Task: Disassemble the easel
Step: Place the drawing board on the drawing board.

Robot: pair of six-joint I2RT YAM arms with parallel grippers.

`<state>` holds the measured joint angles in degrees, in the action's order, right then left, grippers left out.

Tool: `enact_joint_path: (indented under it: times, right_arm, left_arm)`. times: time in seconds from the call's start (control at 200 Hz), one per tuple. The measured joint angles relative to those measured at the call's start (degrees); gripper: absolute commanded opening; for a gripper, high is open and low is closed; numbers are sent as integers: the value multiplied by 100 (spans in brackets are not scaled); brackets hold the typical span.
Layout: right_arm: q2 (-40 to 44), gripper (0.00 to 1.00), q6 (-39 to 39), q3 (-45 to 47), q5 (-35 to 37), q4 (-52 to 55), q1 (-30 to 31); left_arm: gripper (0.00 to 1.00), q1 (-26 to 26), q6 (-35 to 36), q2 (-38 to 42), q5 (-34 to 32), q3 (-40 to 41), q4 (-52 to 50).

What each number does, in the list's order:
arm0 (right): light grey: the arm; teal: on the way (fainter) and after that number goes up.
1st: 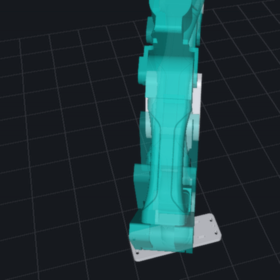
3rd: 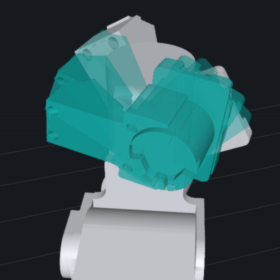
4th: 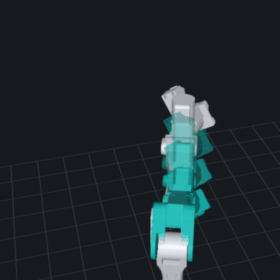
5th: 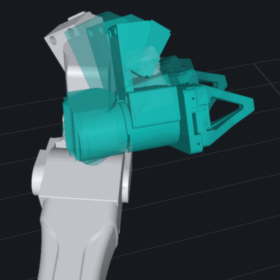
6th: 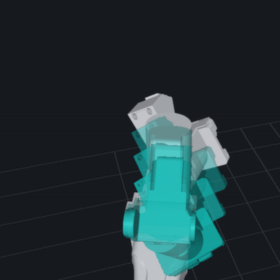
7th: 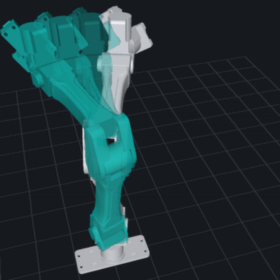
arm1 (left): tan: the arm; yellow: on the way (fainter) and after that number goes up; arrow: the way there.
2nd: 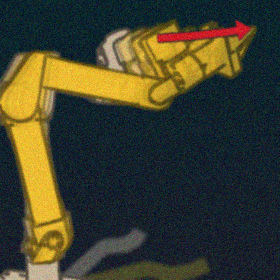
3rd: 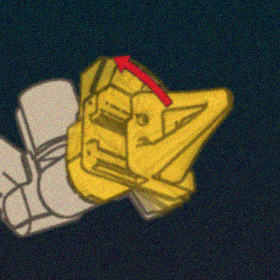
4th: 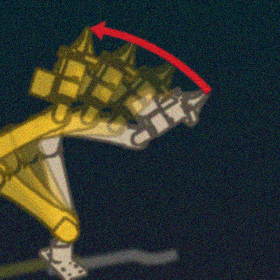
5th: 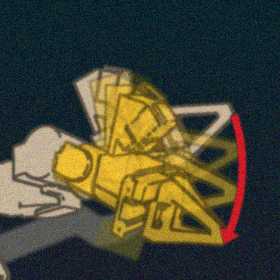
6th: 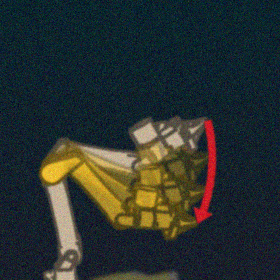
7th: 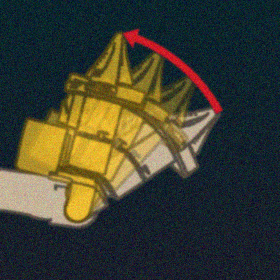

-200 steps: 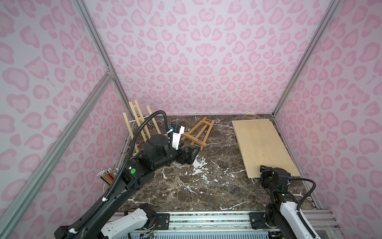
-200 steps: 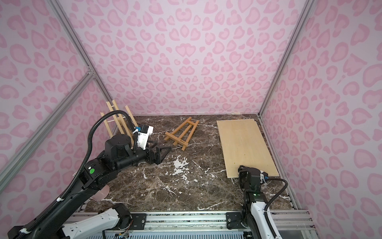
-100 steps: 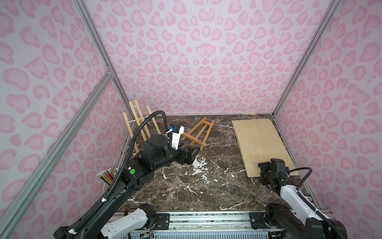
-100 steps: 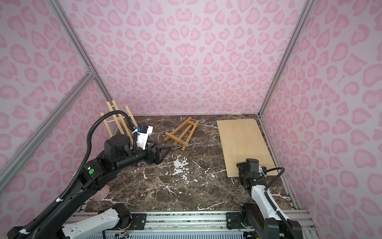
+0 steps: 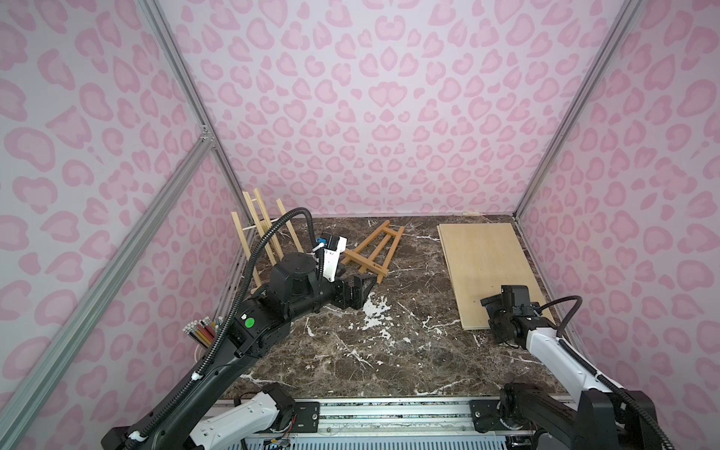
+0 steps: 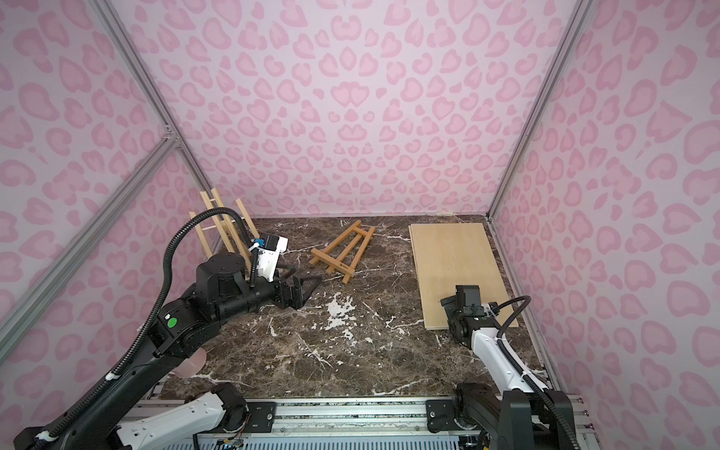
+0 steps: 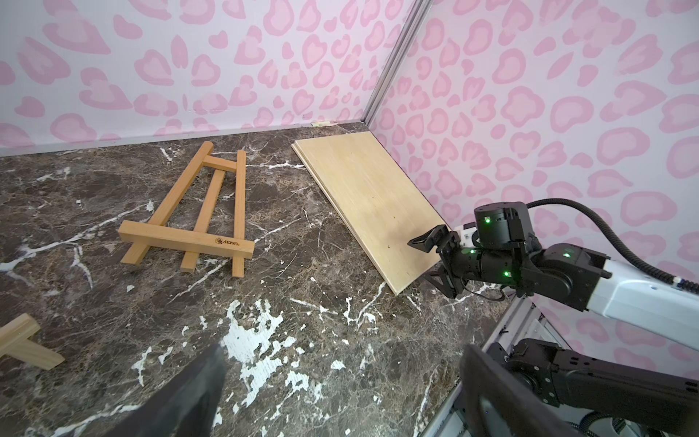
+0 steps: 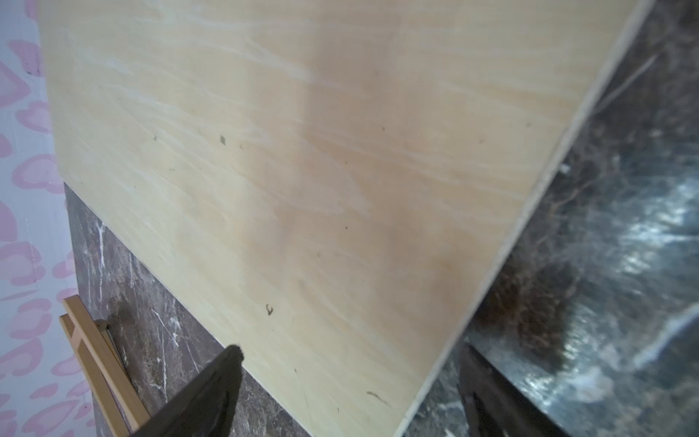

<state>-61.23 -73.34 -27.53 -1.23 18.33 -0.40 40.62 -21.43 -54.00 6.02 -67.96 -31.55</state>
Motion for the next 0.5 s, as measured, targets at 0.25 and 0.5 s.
enact_joint_path:
  times: [0.25,0.5]
  right_arm:
    - [767,83,398,-44,13,-262,-2]
    - [1696,82,1443,520,-1128,-2592,459]
  left_arm:
    - [98,0,2,57,-39,0,-2]
    - [98,-22,9,660,-354,227,153]
